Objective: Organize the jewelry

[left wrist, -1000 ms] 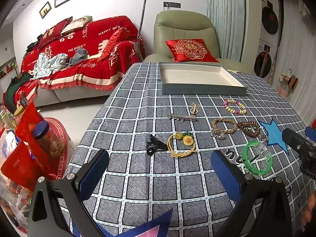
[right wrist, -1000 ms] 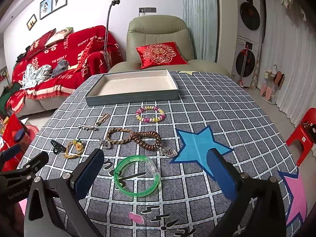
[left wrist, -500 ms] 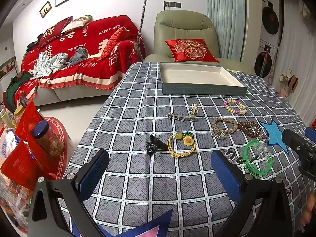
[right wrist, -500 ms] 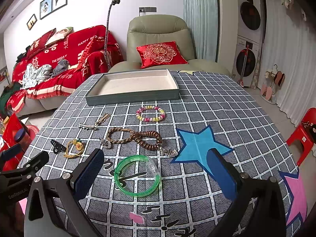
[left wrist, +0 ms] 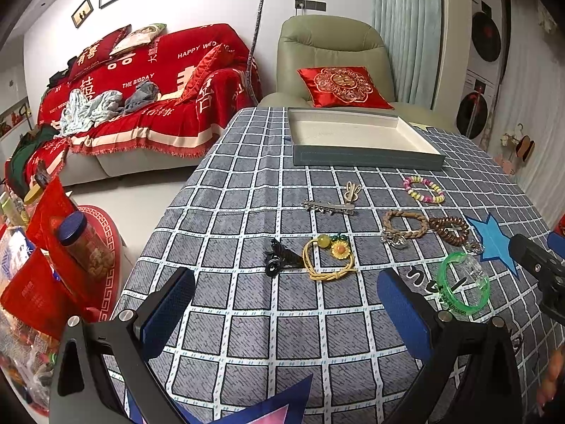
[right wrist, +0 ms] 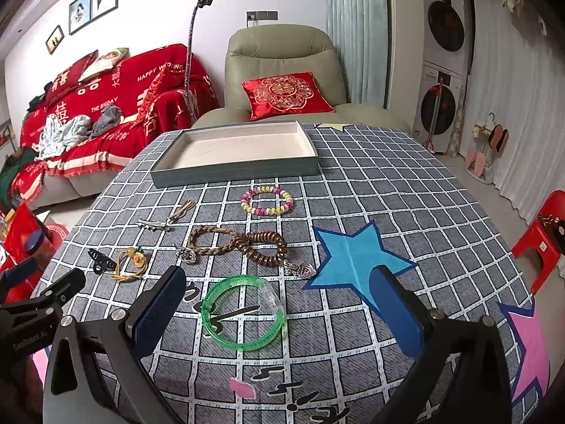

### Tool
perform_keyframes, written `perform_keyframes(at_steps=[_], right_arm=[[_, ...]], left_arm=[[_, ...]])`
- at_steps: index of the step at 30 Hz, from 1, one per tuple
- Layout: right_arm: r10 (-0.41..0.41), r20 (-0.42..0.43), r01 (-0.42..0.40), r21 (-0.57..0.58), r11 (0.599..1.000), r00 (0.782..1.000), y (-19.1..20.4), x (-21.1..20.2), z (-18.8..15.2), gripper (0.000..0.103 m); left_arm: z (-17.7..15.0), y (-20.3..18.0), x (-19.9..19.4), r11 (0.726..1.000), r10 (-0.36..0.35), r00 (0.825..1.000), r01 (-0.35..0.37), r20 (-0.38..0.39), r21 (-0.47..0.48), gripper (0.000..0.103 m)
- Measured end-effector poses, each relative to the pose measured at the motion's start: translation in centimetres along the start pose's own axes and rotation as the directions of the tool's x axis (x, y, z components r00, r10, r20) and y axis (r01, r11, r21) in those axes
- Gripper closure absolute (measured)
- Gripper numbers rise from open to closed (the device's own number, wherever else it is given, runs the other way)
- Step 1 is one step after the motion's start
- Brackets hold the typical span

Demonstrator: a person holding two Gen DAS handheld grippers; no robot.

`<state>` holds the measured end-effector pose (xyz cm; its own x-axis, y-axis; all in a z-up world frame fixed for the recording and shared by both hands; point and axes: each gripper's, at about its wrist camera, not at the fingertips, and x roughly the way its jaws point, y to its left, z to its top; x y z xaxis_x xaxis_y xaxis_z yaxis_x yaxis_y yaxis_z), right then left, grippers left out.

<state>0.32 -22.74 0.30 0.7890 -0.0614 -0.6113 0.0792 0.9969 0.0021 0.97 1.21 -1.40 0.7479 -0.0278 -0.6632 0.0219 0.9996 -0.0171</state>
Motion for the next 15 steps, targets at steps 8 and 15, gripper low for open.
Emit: perform_keyframes(at_steps=[8, 15], right_arm=[[-0.005, -0.065, 0.007, 0.029, 1.000, 0.998, -0.9, 1.2, -0.9, 0.000], [0.001, -0.175, 0.009, 0.053, 0.999, 0.985, -1.4, 3.6, -1.5, 0.000]], left_arm=[[1.0, 2.0, 2.0, 0.999, 0.000, 0.999, -0.002, -0.050, -0.044, 0.000], [1.9, 3.1, 4.2, 0.997, -0.058, 0.994, 0.052, -0.095, -0.063, 0.000]])
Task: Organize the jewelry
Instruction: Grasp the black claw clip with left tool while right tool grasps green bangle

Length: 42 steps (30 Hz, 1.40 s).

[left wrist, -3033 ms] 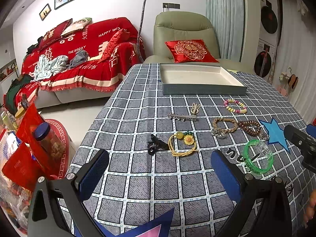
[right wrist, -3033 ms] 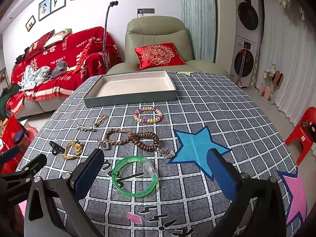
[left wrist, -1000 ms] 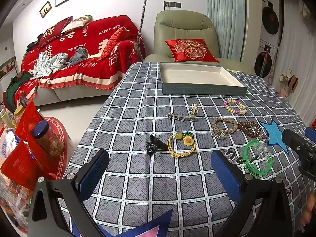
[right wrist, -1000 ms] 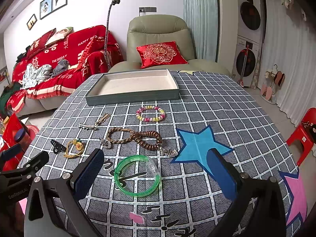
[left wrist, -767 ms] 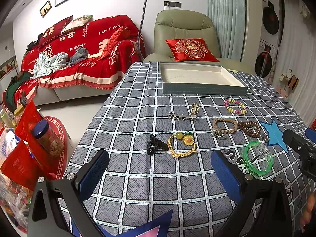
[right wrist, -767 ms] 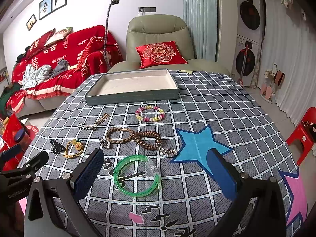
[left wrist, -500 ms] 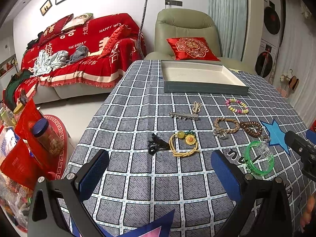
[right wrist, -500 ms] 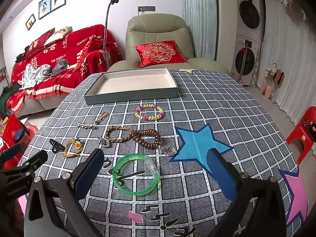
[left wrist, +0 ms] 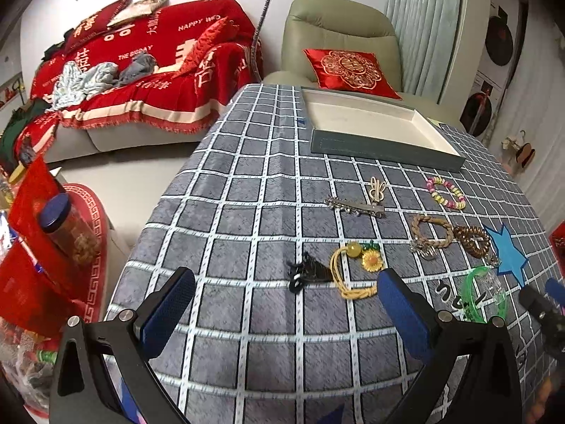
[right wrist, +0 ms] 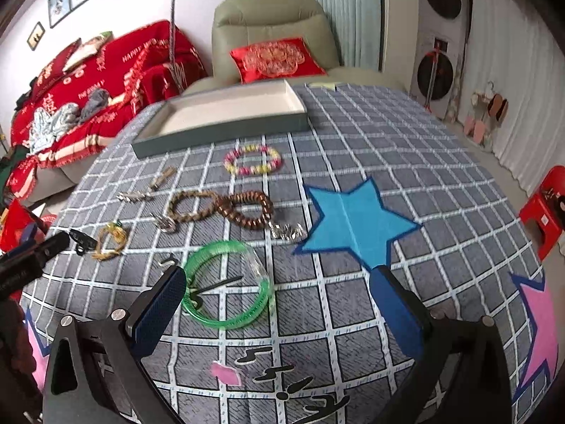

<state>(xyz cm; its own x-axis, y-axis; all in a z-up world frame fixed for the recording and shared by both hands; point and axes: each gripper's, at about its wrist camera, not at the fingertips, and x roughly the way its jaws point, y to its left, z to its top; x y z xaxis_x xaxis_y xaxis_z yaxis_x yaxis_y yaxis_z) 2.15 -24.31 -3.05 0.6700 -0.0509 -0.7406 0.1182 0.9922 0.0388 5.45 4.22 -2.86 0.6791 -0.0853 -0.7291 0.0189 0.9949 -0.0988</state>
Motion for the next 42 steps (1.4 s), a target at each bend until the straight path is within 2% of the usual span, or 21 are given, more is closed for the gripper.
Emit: perform_keyframes(at_steps=[8, 13, 16, 18, 19, 21, 22, 23, 25, 26, 27, 29, 31, 37, 42], right_arm=[[0.012, -0.096, -0.012, 0.000, 1.000, 0.995, -0.1, 2.5, -0.1, 0.000], [0.009, -0.123, -0.011, -0.014, 1.000, 0.992, 0.1, 3.5, -0.2, 0.001], [0.008, -0.143, -0.011, -0.020, 1.000, 0.990, 0.4, 4.1, -0.3, 0.010], [-0.009, -0.138, 0.004, -0.037, 0.999, 0.990, 0.7, 4.2, -0.3, 0.022], [-0.013, -0.139, 0.006, -0.045, 0.999, 0.990, 0.9, 4.2, -0.3, 0.025], [-0.017, -0.135, 0.009, -0.065, 0.998, 0.991, 1.2, 4.2, -0.3, 0.032], [-0.014, -0.135, 0.004, -0.074, 0.997, 0.991, 1.4, 4.1, -0.3, 0.034], [-0.012, -0.135, 0.002, -0.080, 0.997, 0.991, 1.6, 4.1, -0.2, 0.038], [-0.010, -0.132, -0.002, -0.090, 0.996, 0.991, 1.9, 4.0, -0.2, 0.048], [-0.008, -0.130, -0.005, -0.093, 0.996, 0.991, 2.0, 3.9, -0.2, 0.058], [-0.007, -0.128, -0.005, -0.095, 0.995, 0.992, 2.1, 3.8, -0.1, 0.074], [-0.003, -0.131, -0.009, -0.090, 0.996, 0.991, 2.2, 3.8, -0.1, 0.088], [0.015, -0.137, -0.025, -0.072, 0.997, 0.991, 2.0, 3.8, -0.1, 0.088], [0.085, -0.137, -0.084, 0.013, 0.996, 0.987, 0.6, 3.3, 0.5, 0.089], [0.128, -0.117, -0.123, 0.049, 0.991, 0.985, -0.2, 2.6, 2.2, 0.089]], left_arm=[[0.6, 0.2, 2.1, 0.999, -0.035, 0.998, 0.036, -0.043, 0.014, 0.001], [0.6, 1.2, 3.0, 0.999, -0.047, 0.996, 0.046, -0.069, -0.022, 0.001], [0.7, 1.3, 3.6, 0.998, -0.063, 0.994, 0.061, -0.089, -0.022, 0.017], [0.6, 1.4, 4.1, 0.997, -0.070, 0.992, 0.067, -0.102, -0.026, 0.017], [0.6, 1.3, 4.2, 0.997, -0.071, 0.992, 0.069, -0.103, -0.024, 0.025], [0.5, 1.2, 4.2, 0.997, -0.081, 0.991, 0.079, -0.104, -0.022, 0.028], [0.5, 1.1, 4.2, 0.997, -0.083, 0.991, 0.081, -0.102, -0.019, 0.033], [0.4, 1.1, 4.2, 0.996, -0.088, 0.991, 0.087, -0.098, -0.014, 0.050], [0.4, 0.9, 4.2, 0.995, -0.101, 0.990, 0.101, -0.099, -0.006, 0.055], [0.4, 0.8, 4.1, 0.995, -0.099, 0.991, 0.100, -0.095, 0.002, 0.055], [0.3, 0.7, 4.0, 0.995, -0.097, 0.991, 0.098, -0.090, 0.011, 0.055], [0.4, 0.7, 3.7, 0.994, -0.104, 0.991, 0.105, -0.080, 0.017, 0.058], [0.6, 0.7, 3.2, 0.992, -0.120, 0.990, 0.121, -0.070, 0.016, 0.061], [1.6, 0.6, 1.6, 0.989, -0.142, 0.989, 0.144, -0.047, 0.034, 0.061], [3.1, 0.2, 0.8, 0.985, -0.168, 0.985, 0.169, -0.039, 0.036, 0.061]])
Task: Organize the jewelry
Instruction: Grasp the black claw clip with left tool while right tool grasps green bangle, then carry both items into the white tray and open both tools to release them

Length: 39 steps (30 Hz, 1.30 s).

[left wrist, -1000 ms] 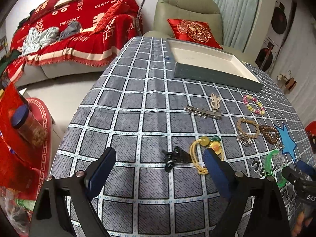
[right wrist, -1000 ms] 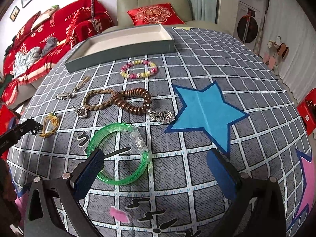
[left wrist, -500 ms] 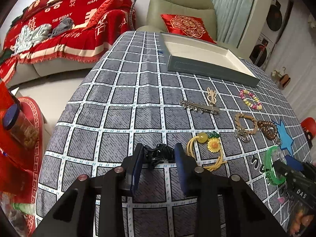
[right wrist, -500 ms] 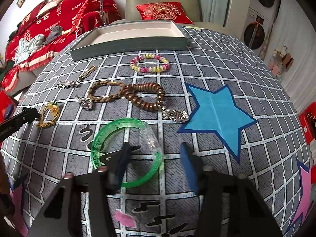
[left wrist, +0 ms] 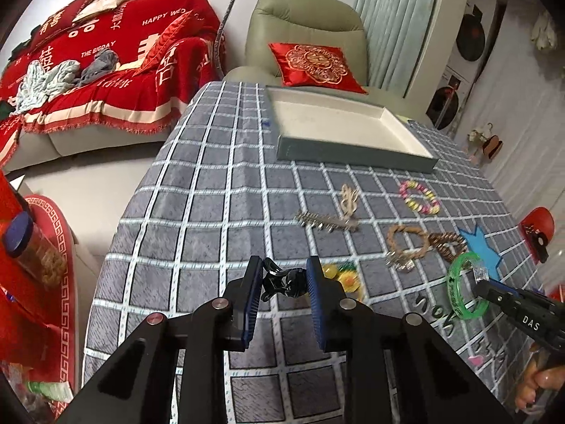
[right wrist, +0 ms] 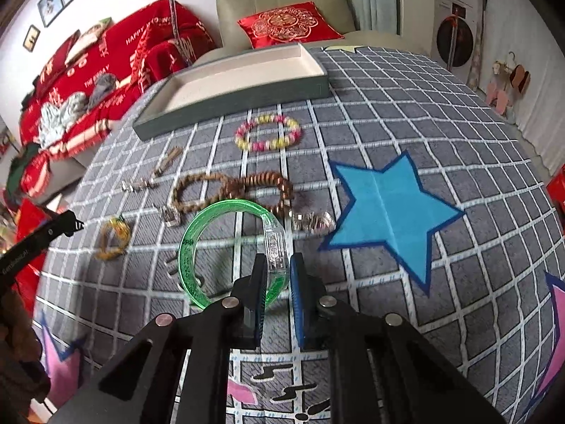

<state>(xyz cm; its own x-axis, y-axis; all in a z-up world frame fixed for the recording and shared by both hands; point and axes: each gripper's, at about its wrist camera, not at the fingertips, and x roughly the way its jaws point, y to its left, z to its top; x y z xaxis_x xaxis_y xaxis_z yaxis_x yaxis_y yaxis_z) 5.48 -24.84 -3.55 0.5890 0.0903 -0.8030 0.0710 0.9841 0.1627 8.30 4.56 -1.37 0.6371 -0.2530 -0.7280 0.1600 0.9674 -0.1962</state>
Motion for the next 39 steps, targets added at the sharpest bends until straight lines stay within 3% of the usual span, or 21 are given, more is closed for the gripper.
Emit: perform_keyframes(at_steps=[8, 12, 21, 28, 39], right_arm=[[0.074, 0.031, -0.074, -0.007, 0.997, 0.997, -0.1, -0.6, 6.8, 0.089], [0.081, 0.055, -0.079, -0.037, 0.996, 0.995, 0.4, -0.2, 11.4, 0.089], [0.076, 0.054, -0.074, -0.045, 0.996, 0.996, 1.0, 4.2, 20.9, 0.089], [0.042, -0.014, -0.043, -0.008, 0.999, 0.999, 0.5, 11.3, 25.0, 0.089], [-0.008, -0.107, 0.010, 0.017, 1.000, 0.994, -0.5, 18.5, 24.9, 0.089]], left_arm=[[6.2, -2.0, -0.9, 0.997, -0.075, 0.996, 0.074, 0.040, 0.032, 0.061], [10.4, -3.7, -0.7, 0.995, -0.079, 0.994, 0.073, 0.082, 0.071, 0.061], [18.9, -5.4, 5.0, 0.994, -0.089, 0.993, 0.084, 0.076, 0.064, 0.061], [21.6, -6.4, 12.2, 0.994, -0.018, 0.999, 0.013, 0.042, 0.104, 0.061], [20.3, -6.1, 21.1, 0.992, 0.056, 0.994, -0.045, -0.095, 0.120, 0.061]])
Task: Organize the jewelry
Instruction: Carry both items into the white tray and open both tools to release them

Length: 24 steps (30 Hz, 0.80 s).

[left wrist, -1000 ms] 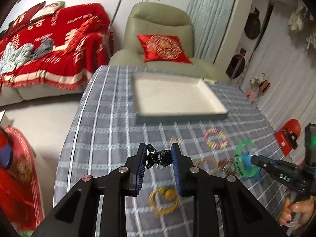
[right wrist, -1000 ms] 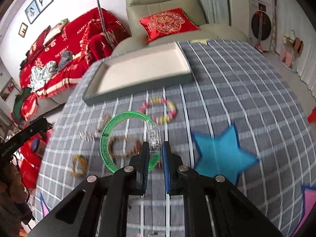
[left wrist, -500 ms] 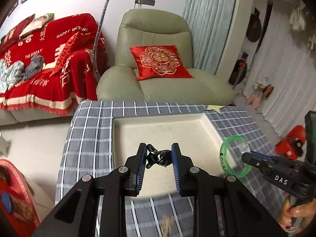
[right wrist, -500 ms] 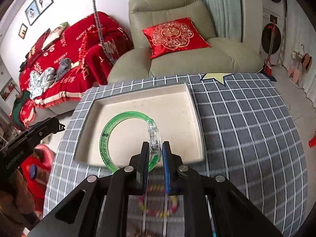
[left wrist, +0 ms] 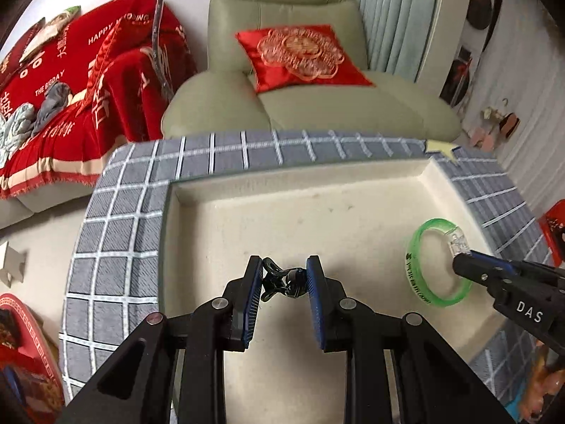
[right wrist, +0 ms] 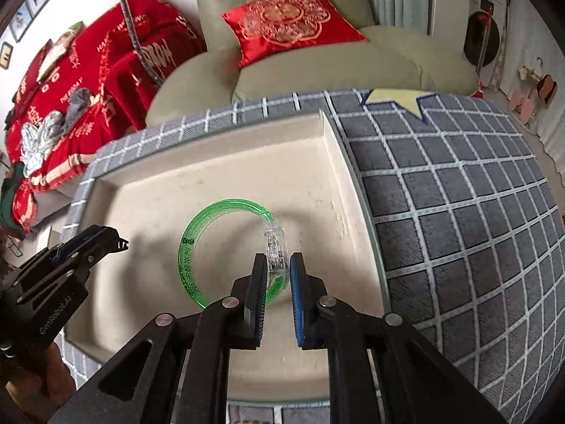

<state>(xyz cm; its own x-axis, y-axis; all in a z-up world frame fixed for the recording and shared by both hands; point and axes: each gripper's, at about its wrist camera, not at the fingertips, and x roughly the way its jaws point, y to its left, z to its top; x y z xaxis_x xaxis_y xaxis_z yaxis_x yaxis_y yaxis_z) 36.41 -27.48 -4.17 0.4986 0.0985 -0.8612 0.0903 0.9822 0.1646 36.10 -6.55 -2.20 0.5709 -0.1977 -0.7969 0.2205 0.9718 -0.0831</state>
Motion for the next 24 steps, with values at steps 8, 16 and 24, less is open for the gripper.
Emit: perform_keyframes(at_steps=[8, 16, 24], right_arm=[[-0.025, -0.001, 0.025, -0.031, 0.999, 1.000, 0.3, 0.6, -0.6, 0.088], [0.026, 0.026, -0.026, -0.005, 1.000, 0.999, 0.0, -0.7, -0.7, 0.045], [0.079, 0.110, -0.083, 0.031, 0.996, 0.991, -0.7, -5.6, -2.2, 0.044]], left_arm=[[-0.5, -0.5, 1.2, 0.998, 0.051, 0.999, -0.051, -0.007, 0.027, 0.060], [-0.4, -0.7, 1.1, 0.997, 0.072, 0.997, -0.072, -0.008, 0.011, 0.060], [-0.4, -0.5, 1.4, 0.997, 0.075, 0.997, -0.075, -0.014, 0.011, 0.059]])
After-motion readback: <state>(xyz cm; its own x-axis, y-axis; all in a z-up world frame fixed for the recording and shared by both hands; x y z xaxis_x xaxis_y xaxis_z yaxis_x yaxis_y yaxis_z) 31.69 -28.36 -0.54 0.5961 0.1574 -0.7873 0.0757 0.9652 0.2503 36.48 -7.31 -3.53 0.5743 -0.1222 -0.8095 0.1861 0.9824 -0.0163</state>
